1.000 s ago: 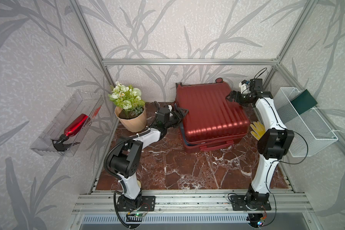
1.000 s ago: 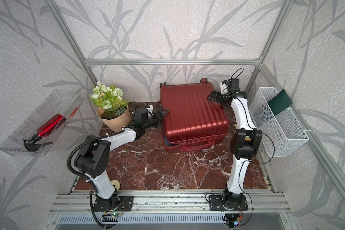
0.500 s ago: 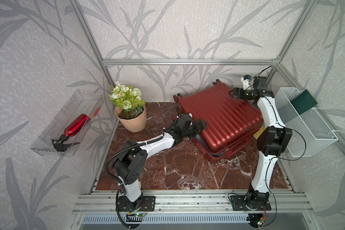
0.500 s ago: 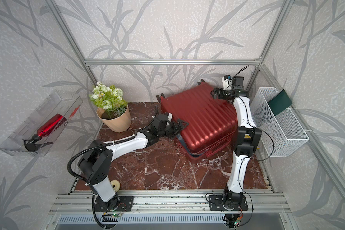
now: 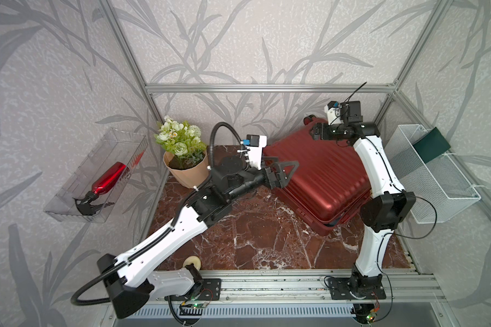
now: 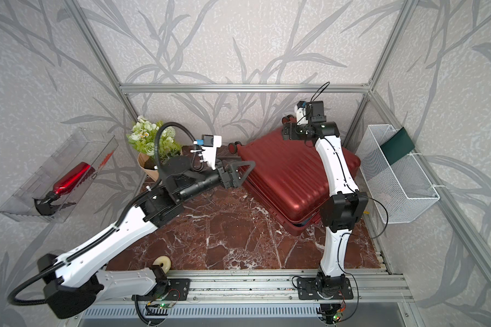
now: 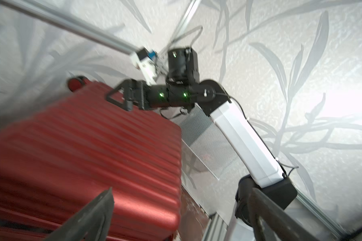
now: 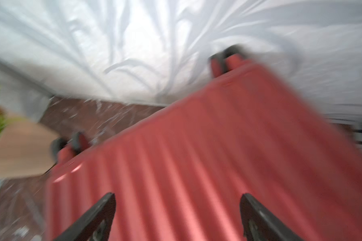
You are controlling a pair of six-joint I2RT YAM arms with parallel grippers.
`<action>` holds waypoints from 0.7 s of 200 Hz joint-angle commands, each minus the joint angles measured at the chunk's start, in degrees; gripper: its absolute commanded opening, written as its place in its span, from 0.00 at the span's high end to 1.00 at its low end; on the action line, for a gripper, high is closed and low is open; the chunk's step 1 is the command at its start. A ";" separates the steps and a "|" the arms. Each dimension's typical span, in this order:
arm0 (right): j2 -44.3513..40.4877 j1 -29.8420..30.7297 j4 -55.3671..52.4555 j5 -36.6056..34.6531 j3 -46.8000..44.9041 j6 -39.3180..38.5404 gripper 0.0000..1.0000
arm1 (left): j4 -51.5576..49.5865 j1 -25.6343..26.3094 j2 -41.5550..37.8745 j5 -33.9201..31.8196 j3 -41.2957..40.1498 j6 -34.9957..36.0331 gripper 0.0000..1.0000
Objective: Open the suitcase zippers
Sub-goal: Adjust the suitcase at the center of the board.
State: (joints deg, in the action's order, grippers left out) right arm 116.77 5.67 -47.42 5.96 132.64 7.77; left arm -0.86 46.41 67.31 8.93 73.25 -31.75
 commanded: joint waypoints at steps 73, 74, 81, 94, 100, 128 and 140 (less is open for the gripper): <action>30.81 -6.39 -0.89 1.55 29.92 9.49 0.03 | -8.90 -4.22 -5.34 -13.96 -8.88 6.25 0.01; 30.85 -6.47 -0.73 2.41 29.85 9.60 0.03 | -8.90 -4.18 -5.34 -13.95 -8.94 6.21 0.01; 31.61 -6.59 -0.20 6.65 29.97 10.01 0.04 | -8.90 -4.28 -5.43 -14.03 -9.32 6.31 0.01; 33.07 -6.40 -0.35 14.33 31.21 9.62 0.05 | -7.81 -4.43 -5.71 -14.37 -10.48 6.20 0.01; 33.53 -6.16 -0.41 17.48 31.44 9.20 0.05 | -7.25 -4.51 -5.70 -14.42 -11.03 5.96 0.01; 34.07 -5.98 -0.07 28.60 27.95 11.07 0.05 | -6.61 -6.00 -4.84 -13.51 -12.08 3.22 0.01; 35.33 -5.53 -0.23 32.74 26.91 12.02 0.05 | -6.26 -6.85 -5.05 -12.81 -12.66 1.56 0.01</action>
State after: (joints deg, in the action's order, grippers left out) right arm 146.67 -2.59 -40.40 21.91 163.54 14.39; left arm -8.80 41.06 62.59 -3.81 61.65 -27.33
